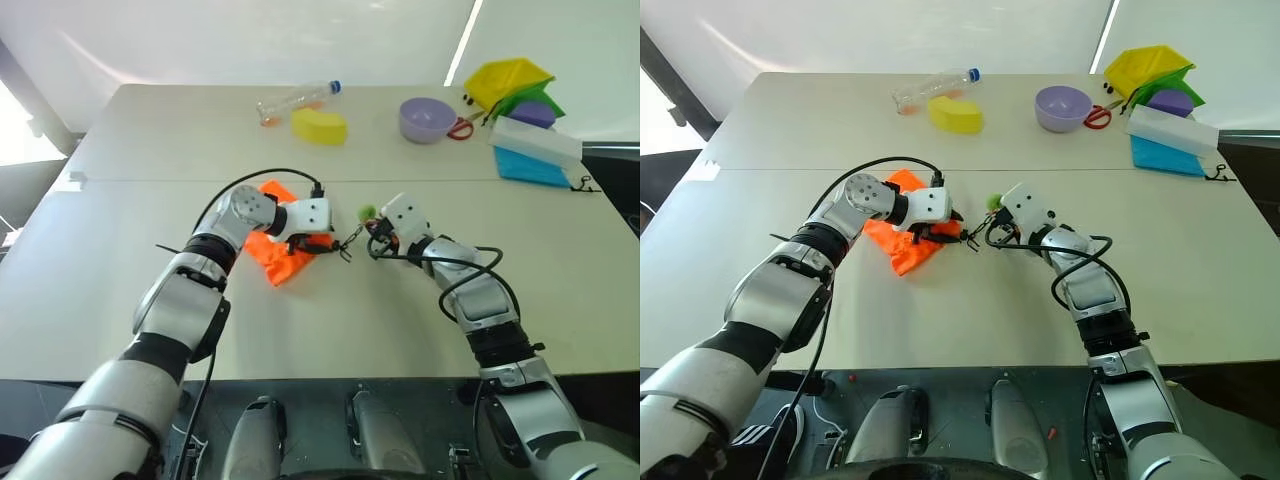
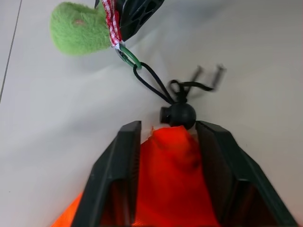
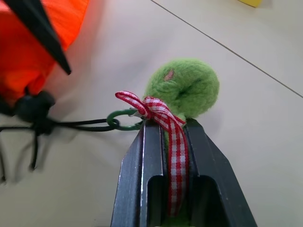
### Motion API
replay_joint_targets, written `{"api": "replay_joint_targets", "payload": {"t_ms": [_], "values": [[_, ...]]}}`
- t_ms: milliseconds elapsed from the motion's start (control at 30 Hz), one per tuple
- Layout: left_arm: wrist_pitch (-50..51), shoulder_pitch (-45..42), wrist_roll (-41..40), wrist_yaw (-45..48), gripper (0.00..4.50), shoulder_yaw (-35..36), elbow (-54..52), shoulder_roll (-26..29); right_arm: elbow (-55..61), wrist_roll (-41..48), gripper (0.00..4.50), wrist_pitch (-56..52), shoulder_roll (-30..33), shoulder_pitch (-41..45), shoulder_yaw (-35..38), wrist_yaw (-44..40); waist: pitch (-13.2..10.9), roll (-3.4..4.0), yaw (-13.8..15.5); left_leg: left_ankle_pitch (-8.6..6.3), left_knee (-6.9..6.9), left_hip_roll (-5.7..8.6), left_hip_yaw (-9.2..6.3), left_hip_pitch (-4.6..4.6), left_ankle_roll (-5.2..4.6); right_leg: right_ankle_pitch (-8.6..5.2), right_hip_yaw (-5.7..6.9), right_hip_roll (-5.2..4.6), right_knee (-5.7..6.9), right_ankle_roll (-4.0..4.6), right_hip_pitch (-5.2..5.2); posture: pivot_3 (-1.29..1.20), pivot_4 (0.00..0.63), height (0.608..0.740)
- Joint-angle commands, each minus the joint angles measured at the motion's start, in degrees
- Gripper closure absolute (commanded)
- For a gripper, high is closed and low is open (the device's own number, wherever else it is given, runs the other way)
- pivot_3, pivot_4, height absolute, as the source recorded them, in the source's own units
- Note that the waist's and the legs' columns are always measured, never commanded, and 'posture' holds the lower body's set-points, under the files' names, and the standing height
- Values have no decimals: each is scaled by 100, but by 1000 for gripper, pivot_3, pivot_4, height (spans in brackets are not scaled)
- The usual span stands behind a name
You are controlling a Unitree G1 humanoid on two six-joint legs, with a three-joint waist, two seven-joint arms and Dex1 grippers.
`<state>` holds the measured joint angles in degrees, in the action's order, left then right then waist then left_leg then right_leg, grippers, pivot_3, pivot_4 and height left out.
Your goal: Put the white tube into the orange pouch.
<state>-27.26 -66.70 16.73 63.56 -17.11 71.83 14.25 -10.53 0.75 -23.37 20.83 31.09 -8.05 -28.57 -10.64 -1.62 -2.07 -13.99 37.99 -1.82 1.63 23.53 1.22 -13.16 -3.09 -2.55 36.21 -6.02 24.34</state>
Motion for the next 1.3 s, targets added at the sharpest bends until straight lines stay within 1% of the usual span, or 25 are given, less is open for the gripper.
{"api": "replay_joint_targets", "payload": {"t_ms": [33,233,300,400,500,567,667,867,1300], "values": [[35,-8,-49,37,2334,47,11,-65,131,12,4500,79,5,79,114,20,0,0,0,0,0,0,0,0,0,0,0,0,0,0,0,0,150,740],[212,-21,-157,94,2334,153,21,-94,124,6,4500,95,11,80,109,16,0,0,1,0,0,0,0,0,0,0,0,0,0,1,0,0,150,740],[519,-53,-437,257,2334,414,33,-149,124,9,4500,99,3,83,109,18,0,0,3,0,0,0,0,0,0,0,0,0,0,1,0,0,150,740],[1219,-95,-872,785,2334,813,45,-149,110,16,4500,104,-1,94,118,20,0,0,-14,0,0,0,0,4,0,0,0,0,-2,0,1,0,150,740],[1707,-121,-1073,1197,2334,984,9,-76,106,18,4500,102,3,95,120,16,0,0,-43,0,0,0,-1,7,0,0,1,1,-4,0,4,0,150,740],[1843,-119,-1050,1246,2334,972,-8,-5,105,11,4500,106,14,92,110,3,0,0,-55,0,-2,-1,-2,7,0,0,0,3,-3,0,6,0,150,740],[1466,-37,-844,952,2334,836,-83,23,85,5,4500,125,19,94,103,-4,0,0,-44,0,-3,-2,-7,6,0,0,3,6,1,-1,9,0,150,740],[593,37,-575,412,2334,622,-114,-115,74,-2,4500,127,-5,116,77,-4,0,0,-12,0,-3,0,-5,11,0,1,3,0,-2,-1,9,0,150,740],[286,35,-345,223,2334,410,-1,-255,122,4,4500,103,-21,83,80,14,0,0,-28,0,-3,0,-5,11,0,1,3,1,-3,-1,9,0,150,740]]}}
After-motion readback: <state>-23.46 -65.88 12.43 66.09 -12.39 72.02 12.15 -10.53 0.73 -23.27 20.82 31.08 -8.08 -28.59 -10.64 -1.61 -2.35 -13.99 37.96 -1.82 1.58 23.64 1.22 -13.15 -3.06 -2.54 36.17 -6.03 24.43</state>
